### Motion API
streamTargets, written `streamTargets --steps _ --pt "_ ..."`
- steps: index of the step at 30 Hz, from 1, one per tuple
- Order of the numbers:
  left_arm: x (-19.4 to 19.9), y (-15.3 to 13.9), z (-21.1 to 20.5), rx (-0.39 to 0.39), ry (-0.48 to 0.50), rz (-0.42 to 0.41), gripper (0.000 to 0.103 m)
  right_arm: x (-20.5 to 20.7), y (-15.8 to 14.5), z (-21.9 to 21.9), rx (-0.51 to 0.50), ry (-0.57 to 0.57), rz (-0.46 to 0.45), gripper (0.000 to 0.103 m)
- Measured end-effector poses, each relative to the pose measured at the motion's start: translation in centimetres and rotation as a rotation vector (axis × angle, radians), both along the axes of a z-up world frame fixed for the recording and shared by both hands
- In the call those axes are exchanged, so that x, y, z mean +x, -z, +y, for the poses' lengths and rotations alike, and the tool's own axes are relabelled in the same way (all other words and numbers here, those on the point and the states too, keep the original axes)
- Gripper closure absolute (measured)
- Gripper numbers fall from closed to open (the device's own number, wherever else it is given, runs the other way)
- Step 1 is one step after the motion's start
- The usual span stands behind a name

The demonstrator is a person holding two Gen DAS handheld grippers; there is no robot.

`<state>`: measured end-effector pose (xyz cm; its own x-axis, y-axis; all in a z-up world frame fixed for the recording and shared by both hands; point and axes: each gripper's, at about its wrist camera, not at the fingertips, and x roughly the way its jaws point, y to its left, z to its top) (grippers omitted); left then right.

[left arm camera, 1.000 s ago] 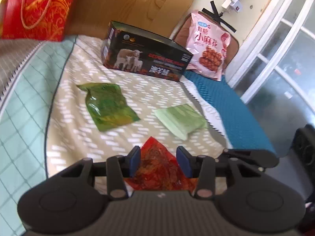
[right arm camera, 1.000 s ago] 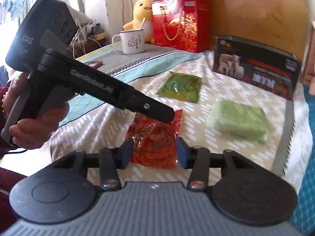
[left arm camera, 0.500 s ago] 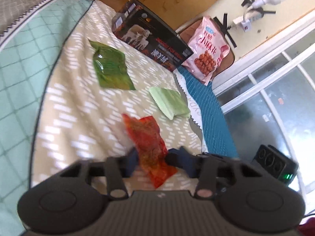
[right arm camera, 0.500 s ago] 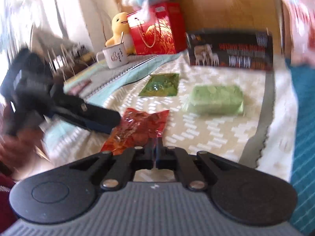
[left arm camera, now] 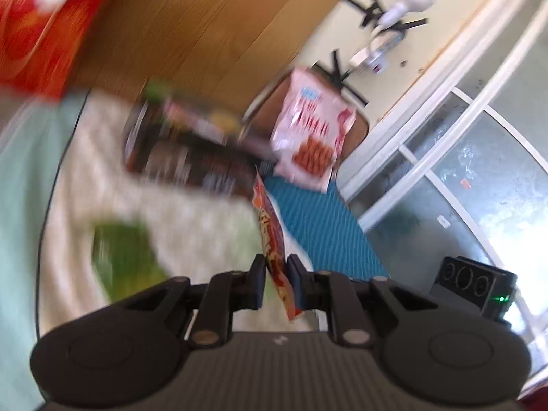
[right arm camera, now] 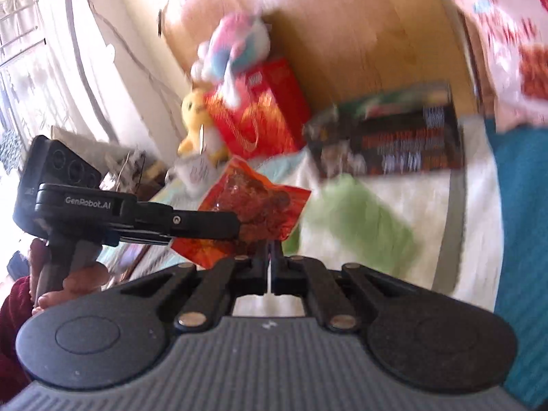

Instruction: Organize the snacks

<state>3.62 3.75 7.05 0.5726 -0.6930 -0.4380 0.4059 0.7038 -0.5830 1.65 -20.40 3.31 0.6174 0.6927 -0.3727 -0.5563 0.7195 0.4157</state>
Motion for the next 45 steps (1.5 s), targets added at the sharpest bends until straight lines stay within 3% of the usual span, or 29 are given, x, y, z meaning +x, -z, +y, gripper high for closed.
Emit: streamTargets --steps 4,8,15,18,20,24,26,28,30,34,37,39,45 --pt "5.2 -3.2 -1.2 0.034 0.001 -0.084 0.088 4.4 -2.6 0.2 -0.014 0.081 -0.091 0.099" --pt "11.4 -3.9 -2.4 0.024 -0.006 -0.084 0.088 9.6 -3.5 0.2 -0.043 0.158 -0.130 0.099" --pt "19.9 -0.6 -5.6 0.087 -0.005 -0.027 0.087 16.2 -1.1 -1.0 -0.142 0.260 -0.118 0.099" --pt "21.7 1.3 -6.5 0.170 -0.058 0.013 0.075 17.7 -0.1 -1.0 -0.182 0.287 -0.093 0.093" --pt "21.4 1.6 -6.2 0.202 -0.080 0.013 0.070 17.4 0.1 -1.4 -0.181 0.294 -0.101 0.092" --pt "18.3 -0.4 -3.0 0.189 -0.114 -0.070 0.066 15.1 -0.8 -2.1 -0.125 0.299 -0.134 0.086" --pt "15.6 -1.1 -0.5 0.202 -0.157 -0.102 0.064 13.4 -1.1 -2.1 -0.078 0.235 -0.111 0.086" --pt "13.3 -0.8 1.6 0.237 -0.185 -0.081 0.064 11.9 -1.0 -0.9 -0.076 0.149 -0.096 0.077" --pt "10.9 0.6 3.7 0.250 -0.215 -0.023 0.064 10.1 -0.5 0.4 -0.104 0.079 -0.107 0.069" --pt "6.8 3.9 6.1 0.214 -0.232 0.088 0.064 7.3 0.9 1.8 -0.187 0.021 -0.107 0.065" --pt "5.0 5.7 6.3 0.184 -0.228 0.143 0.066 6.5 2.3 1.7 -0.259 0.037 -0.058 0.051" --pt "4.4 5.9 5.4 0.163 -0.198 0.141 0.065 5.5 3.2 1.8 -0.325 0.056 -0.054 0.044" --pt "5.4 5.7 0.9 0.204 -0.114 0.114 0.065 1.7 3.9 2.8 -0.439 0.041 -0.139 0.041"
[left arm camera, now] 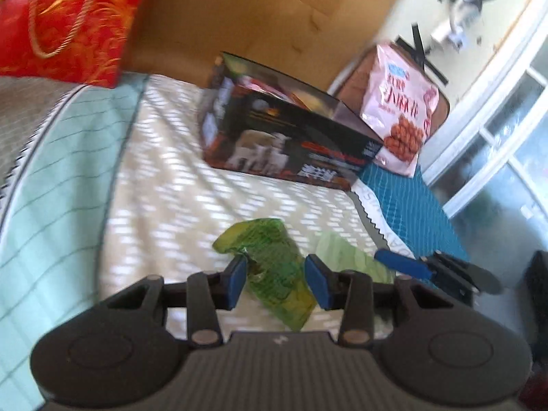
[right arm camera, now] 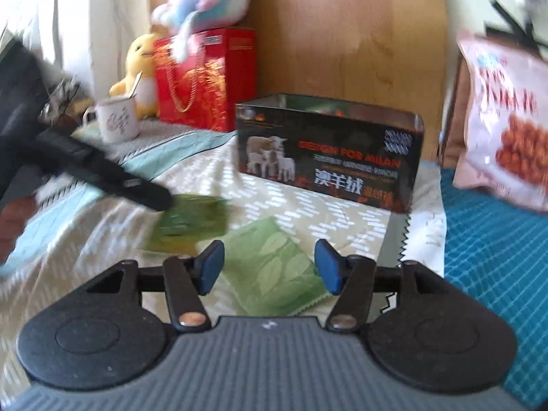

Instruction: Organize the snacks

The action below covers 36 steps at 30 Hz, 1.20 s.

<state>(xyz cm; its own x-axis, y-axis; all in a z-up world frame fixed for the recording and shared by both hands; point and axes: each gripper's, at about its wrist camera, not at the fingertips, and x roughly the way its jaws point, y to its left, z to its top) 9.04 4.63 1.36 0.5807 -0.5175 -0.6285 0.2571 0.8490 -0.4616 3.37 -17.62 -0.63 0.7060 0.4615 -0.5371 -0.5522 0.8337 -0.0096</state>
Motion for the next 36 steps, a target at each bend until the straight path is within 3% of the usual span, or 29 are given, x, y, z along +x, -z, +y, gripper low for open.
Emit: streamTargets --steps 3,6,9,12,15,18,20,21,22,24,30,36 --pt "-0.5 -0.8 -1.1 0.025 0.020 -0.043 0.065 -1.3 -0.7 -0.6 0.014 -0.026 0.008 0.042" --pt "-1.3 -1.7 -0.5 0.061 -0.025 -0.084 0.062 -2.3 -1.0 -1.7 0.013 0.015 -0.016 0.026" --pt "-1.4 -1.9 1.0 0.034 -0.070 -0.068 0.063 -2.7 -0.6 -2.4 0.033 0.020 0.014 0.026" --pt "-1.1 -1.9 0.3 -0.023 -0.023 -0.047 0.063 -2.6 0.2 -2.0 0.034 0.007 0.058 0.026" --pt "-0.8 -1.4 -2.2 0.031 0.036 -0.050 0.063 -2.8 0.6 -1.5 0.046 -0.009 0.085 0.028" --pt "-0.4 -0.4 -4.1 0.044 0.079 -0.037 0.064 -3.1 0.9 -1.0 0.048 -0.007 0.095 0.036" --pt "-0.5 0.2 -5.0 0.046 0.122 -0.009 0.070 -3.2 1.0 -0.7 0.024 0.008 0.069 0.047" --pt "-0.7 0.6 -5.4 0.044 0.134 -0.001 0.073 -3.0 1.0 -0.6 0.024 0.016 0.070 0.057" --pt "-1.2 0.6 -5.5 0.052 0.126 -0.026 0.073 -2.8 0.8 -0.7 0.034 0.019 0.077 0.064" --pt "-2.0 0.2 -5.4 0.053 0.126 -0.024 0.075 -2.4 0.5 -0.9 0.050 0.016 0.098 0.069" --pt "-3.3 -3.4 -3.6 0.019 0.098 -0.111 0.075 -2.9 -1.9 -0.5 0.077 -0.036 -0.001 0.071" --pt "0.5 -5.4 -2.7 0.022 0.062 -0.148 0.075 1.3 -3.7 0.7 0.041 -0.047 -0.053 0.072"
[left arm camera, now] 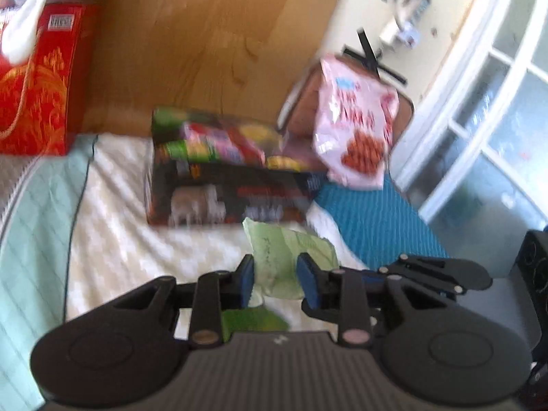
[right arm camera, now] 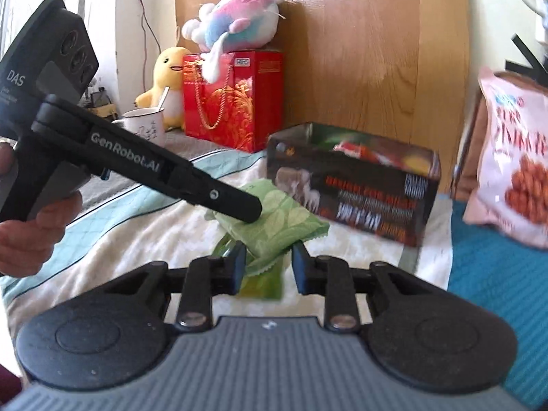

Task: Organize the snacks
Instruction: 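Lower the light green pastry into the tin and open the left gripper, then move the left gripper to the dark green translucent bag and grasp it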

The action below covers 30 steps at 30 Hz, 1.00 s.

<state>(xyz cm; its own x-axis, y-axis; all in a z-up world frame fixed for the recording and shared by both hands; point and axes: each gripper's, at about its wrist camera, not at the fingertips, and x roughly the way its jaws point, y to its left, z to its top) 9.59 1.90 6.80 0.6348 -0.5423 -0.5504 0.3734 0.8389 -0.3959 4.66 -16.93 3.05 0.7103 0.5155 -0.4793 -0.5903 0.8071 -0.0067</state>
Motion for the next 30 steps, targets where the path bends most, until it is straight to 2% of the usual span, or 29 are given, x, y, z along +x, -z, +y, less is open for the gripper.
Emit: streamTargets --steps 3,6,10,13,15,18,20,22,24,26,27,29,30 --pt "2.5 -2.2 0.4 -0.015 -0.032 -0.063 0.075 3.2 -2.1 0.7 0.008 0.002 -0.064 0.072" --pt "6.1 -3.5 0.4 -0.017 -0.073 -0.089 0.075 7.2 -3.3 0.9 0.034 0.024 -0.070 0.072" --pt "10.6 -2.6 -0.9 -0.005 -0.105 -0.068 0.074 12.2 -2.6 1.2 0.023 0.098 -0.057 0.073" --pt "12.8 -0.8 -2.2 0.030 -0.132 -0.046 0.067 14.4 -1.2 1.1 -0.015 0.175 -0.055 0.071" --pt "13.4 0.1 -2.7 0.064 -0.142 -0.021 0.067 14.4 -0.6 0.7 -0.028 0.203 -0.048 0.071" --pt "12.1 0.2 -1.7 0.020 -0.131 -0.030 0.066 12.7 -0.9 -0.6 0.018 0.220 -0.080 0.066" --pt "9.7 -0.4 -0.2 -0.007 -0.125 -0.070 0.064 10.6 -1.6 -1.7 0.068 0.223 -0.093 0.062" --pt "7.3 -0.5 1.5 -0.025 -0.111 -0.093 0.062 8.6 -1.7 -3.1 0.167 0.163 -0.032 0.060" --pt "5.5 0.7 2.3 -0.022 -0.086 -0.063 0.062 6.9 -0.7 -3.6 0.216 0.076 0.081 0.053" --pt "4.7 2.6 2.2 0.014 -0.056 -0.009 0.062 5.4 1.0 -2.9 0.197 0.014 0.171 0.053" --pt "4.6 3.6 1.9 0.039 -0.055 0.028 0.062 4.7 2.0 -2.0 0.154 -0.005 0.196 0.053" --pt "4.1 5.5 1.3 0.072 -0.049 0.114 0.066 3.8 3.3 0.0 0.072 -0.028 0.207 0.052" --pt "3.3 6.0 1.2 0.065 -0.055 0.112 0.065 3.6 3.7 1.0 0.045 -0.043 0.210 0.052"
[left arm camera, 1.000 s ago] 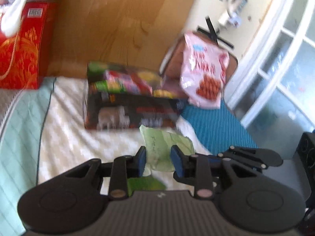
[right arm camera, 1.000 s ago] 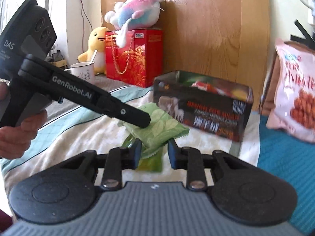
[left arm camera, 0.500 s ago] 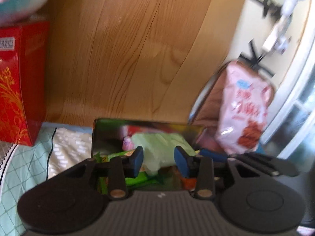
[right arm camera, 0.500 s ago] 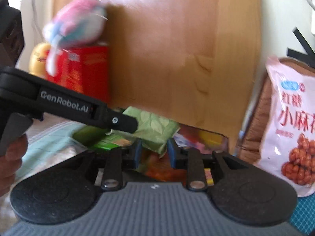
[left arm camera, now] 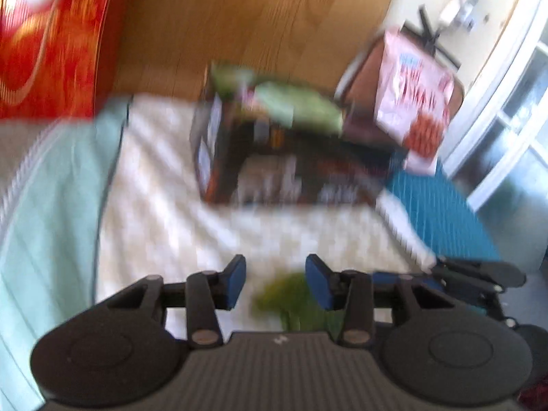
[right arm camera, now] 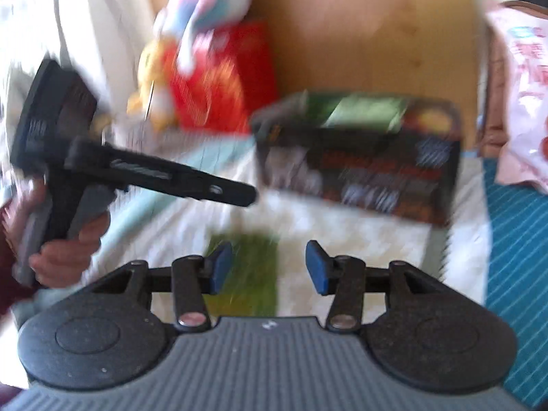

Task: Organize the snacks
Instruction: 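Move the left gripper to the dark green translucent bag and grasp it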

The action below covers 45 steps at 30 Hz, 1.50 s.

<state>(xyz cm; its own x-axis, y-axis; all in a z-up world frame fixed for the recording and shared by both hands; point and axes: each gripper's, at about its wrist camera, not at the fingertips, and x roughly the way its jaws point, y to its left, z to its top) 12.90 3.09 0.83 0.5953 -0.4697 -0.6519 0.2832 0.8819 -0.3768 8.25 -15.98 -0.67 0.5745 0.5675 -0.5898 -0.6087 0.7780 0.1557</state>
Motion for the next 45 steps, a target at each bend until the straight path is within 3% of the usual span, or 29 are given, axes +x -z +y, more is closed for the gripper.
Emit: streamTargets --steps 2,4,7,14,18,21,24,27,31,33,36,45 --pt "-1.5 0.0 0.2 -0.014 -0.024 -0.002 0.065 0.0 0.7 1.3 -0.024 -0.024 0.002 0.050" --pt "-2.7 0.3 0.6 -0.033 -0.051 0.003 0.066 -0.3 0.8 2.0 -0.029 -0.022 -0.013 0.042" --pt "-5.0 0.3 0.9 -0.019 -0.059 -0.005 0.066 -1.8 0.6 3.0 -0.032 -0.049 -0.006 0.040" --pt "-12.2 0.4 0.9 -0.083 -0.005 0.023 0.069 -8.1 0.8 2.1 -0.080 -0.144 -0.089 0.035" --pt "-15.2 0.3 0.3 -0.134 0.072 0.062 0.068 -10.6 1.0 -0.6 -0.093 -0.084 -0.097 0.023" --pt "-15.4 -0.5 0.7 -0.159 0.078 0.048 0.065 -11.8 0.5 -3.1 -0.018 0.016 -0.047 0.023" --pt "-14.2 -0.9 1.0 -0.175 0.063 0.050 0.065 -12.5 0.5 -4.4 0.053 0.057 0.014 0.024" --pt "-12.7 -0.1 0.3 -0.182 0.073 0.096 0.067 -13.0 0.8 -4.1 0.056 0.071 0.049 0.034" --pt "-12.6 0.9 -0.4 -0.161 0.068 0.084 0.073 -13.5 1.1 -2.4 0.030 0.078 0.012 0.034" --pt "-12.6 1.1 0.0 -0.180 0.052 0.097 0.078 -13.4 1.2 -1.8 0.037 0.061 0.005 0.043" --pt "-12.6 1.3 0.5 -0.210 0.051 0.114 0.079 -12.8 1.3 -1.0 0.068 0.033 0.015 0.067" --pt "-12.2 1.3 0.4 -0.249 0.088 0.131 0.063 -10.9 1.9 -5.2 0.319 0.091 0.204 0.066"
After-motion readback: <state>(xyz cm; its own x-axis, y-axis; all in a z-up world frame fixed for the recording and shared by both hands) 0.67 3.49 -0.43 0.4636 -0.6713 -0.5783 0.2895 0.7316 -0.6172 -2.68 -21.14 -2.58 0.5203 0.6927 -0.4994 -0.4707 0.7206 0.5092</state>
